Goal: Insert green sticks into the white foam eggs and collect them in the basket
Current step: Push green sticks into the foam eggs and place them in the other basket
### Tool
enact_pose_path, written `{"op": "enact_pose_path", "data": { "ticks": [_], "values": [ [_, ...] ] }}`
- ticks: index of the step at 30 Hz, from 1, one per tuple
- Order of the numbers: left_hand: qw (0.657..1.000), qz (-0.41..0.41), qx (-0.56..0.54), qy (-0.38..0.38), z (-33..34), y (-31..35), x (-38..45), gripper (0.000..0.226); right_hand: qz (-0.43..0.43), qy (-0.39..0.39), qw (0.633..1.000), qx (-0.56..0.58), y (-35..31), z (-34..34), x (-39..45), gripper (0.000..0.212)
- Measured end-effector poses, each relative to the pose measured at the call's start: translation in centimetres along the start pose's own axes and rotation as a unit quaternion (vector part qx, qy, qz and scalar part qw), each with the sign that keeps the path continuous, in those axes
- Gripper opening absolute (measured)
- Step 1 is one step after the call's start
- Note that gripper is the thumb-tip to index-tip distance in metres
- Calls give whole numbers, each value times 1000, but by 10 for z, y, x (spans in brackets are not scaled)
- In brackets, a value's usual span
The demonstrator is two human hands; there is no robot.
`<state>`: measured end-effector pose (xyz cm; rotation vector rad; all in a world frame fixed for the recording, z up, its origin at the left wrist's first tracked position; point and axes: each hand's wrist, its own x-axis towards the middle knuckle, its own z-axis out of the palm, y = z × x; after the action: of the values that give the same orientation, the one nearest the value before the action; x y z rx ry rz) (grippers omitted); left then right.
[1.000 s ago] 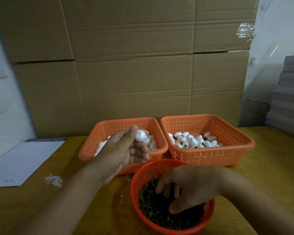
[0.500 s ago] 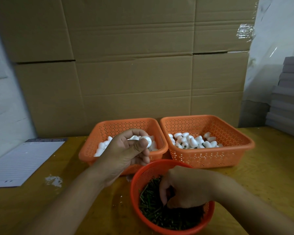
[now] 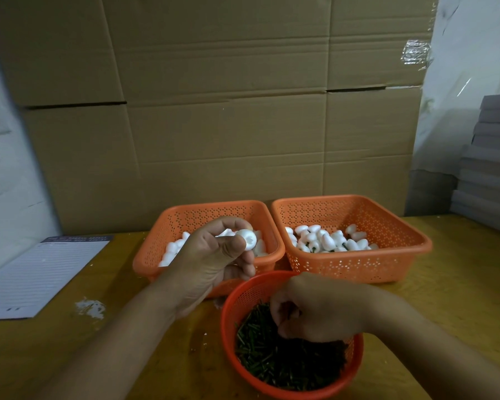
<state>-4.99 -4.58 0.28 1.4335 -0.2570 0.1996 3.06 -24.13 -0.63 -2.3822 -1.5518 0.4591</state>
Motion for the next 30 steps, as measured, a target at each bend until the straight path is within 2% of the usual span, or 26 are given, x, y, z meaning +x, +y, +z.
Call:
{"op": "enact_pose_path", "data": {
  "ticks": [5,17,20,24,28,30],
  "values": [
    [1000,2,-14,5,1,-1,1,58,-7,31,999,-8,1,0,0,5],
    [1000,-2,-16,16,-1,-1,1,59,-10,35,999,-5,3,3,1,8],
    [999,-12,-34,7,-1,1,0,52,-4,29,999,-13,2,3,1,14],
    [998,-25,-62,-10,0,1,-1,30,3,51,998,-21,1,4,1,22],
    [997,-26,-72,4,-1,0,0,42,7,85,996,-10,2,0,1,25],
    [997,-26,-72,12,-2,0,0,38,13,91,996,8,2,-1,0,21]
  ]
}}
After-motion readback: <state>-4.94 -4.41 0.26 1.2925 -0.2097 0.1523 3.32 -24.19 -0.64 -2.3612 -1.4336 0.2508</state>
